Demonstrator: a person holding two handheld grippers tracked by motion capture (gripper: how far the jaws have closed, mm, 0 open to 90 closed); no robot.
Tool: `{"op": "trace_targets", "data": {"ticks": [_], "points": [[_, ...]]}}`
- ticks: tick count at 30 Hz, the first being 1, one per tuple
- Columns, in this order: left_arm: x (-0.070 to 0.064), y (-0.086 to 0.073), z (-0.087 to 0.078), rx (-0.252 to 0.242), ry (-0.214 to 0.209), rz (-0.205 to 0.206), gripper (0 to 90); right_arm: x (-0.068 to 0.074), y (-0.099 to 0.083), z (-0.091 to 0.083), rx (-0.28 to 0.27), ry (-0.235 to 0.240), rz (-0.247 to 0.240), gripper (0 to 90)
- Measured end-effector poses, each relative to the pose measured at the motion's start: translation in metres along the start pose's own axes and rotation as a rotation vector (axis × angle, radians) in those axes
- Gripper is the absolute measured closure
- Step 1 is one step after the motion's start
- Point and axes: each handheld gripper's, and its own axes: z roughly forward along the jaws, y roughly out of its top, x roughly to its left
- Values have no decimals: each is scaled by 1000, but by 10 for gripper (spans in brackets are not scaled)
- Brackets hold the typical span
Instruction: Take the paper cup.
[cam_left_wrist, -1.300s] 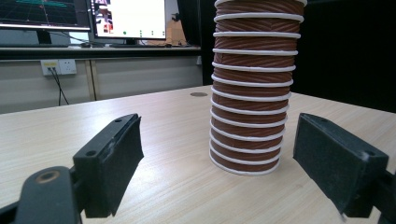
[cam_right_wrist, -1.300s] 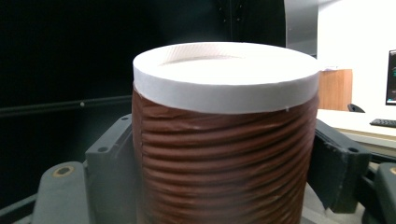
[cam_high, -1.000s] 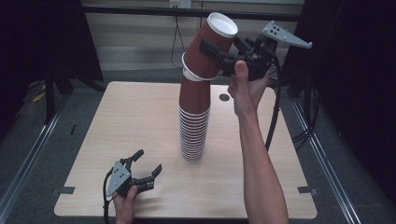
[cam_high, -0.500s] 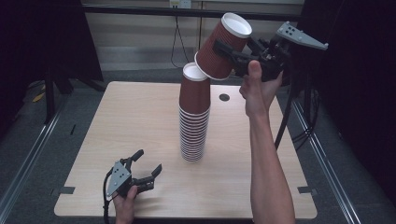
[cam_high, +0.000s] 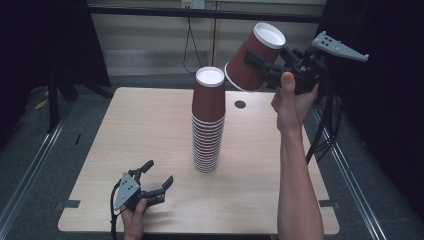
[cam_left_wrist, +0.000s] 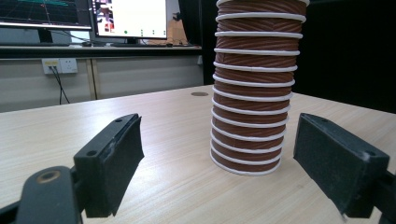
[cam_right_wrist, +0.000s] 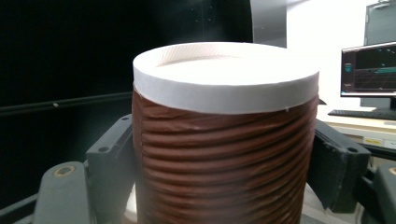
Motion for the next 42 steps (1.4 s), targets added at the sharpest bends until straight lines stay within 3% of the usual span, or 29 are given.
{"op": "trace_targets", "data": {"ticks": [6,12,20,42], "points": [[0,0,0,0,5,-10,154,0,-10,-9,35,-44,-15,210],[1,0,0,1,2,-9,155,1,-23,-19,56,-57,-15,210],[0,0,0,0,2,0,155,-1,-48,-29,68,-64,13,210],[0,0,0,0,-4,8,155,9,-96,-38,135,-70,20,214]]}}
